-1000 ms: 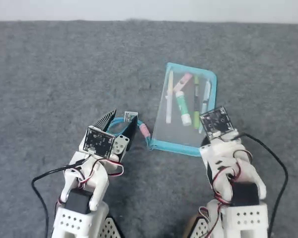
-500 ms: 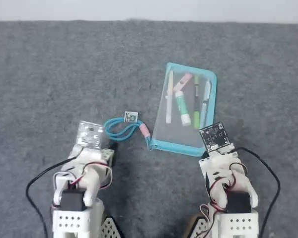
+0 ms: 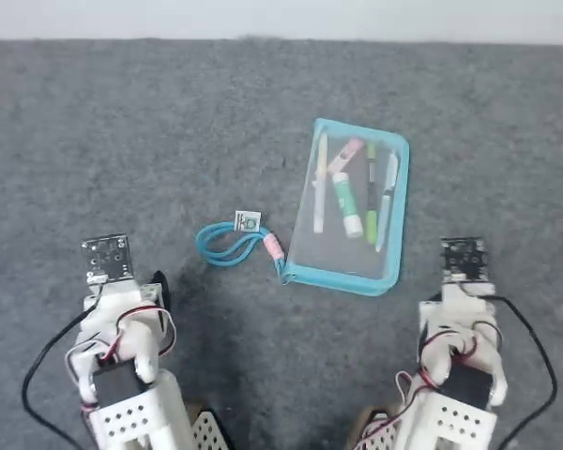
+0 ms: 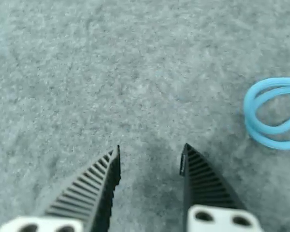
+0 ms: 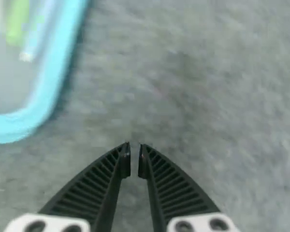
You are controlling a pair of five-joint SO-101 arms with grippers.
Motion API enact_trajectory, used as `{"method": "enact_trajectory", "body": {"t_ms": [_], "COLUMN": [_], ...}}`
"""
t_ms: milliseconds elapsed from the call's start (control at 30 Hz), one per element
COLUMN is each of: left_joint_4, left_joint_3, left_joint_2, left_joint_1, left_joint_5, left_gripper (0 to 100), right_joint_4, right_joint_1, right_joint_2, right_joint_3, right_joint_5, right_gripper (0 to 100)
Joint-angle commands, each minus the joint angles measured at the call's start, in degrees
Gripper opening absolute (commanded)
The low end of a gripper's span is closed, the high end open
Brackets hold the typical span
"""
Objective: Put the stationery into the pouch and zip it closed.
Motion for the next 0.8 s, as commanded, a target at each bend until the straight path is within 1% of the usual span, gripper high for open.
{"method": "enact_trajectory", "body": {"t_ms": [0,67,767], "left_joint_4": [0.6,0.6,0.6], "left_joint_3": [-0.6,-0.6,-0.6], "left_joint_2": [-1.2,-1.2,-1.2], "left_joint_1": [-0.7,-0.7,-0.7], "left_joint_5": [-0.4,-0.4,-0.4], "left_gripper": [19,19,19], "right_joint_4": [6.3,9.3,9.0], "right_joint_1": [4.3,4.4,4.5], "right_joint_2": [-0.7,-0.8,-0.8], "right_joint_3": [1.1,1.1,1.1], "right_joint_5": [-0.3,-0.3,-0.3], "right_gripper": [4.1,4.1,4.4]}}
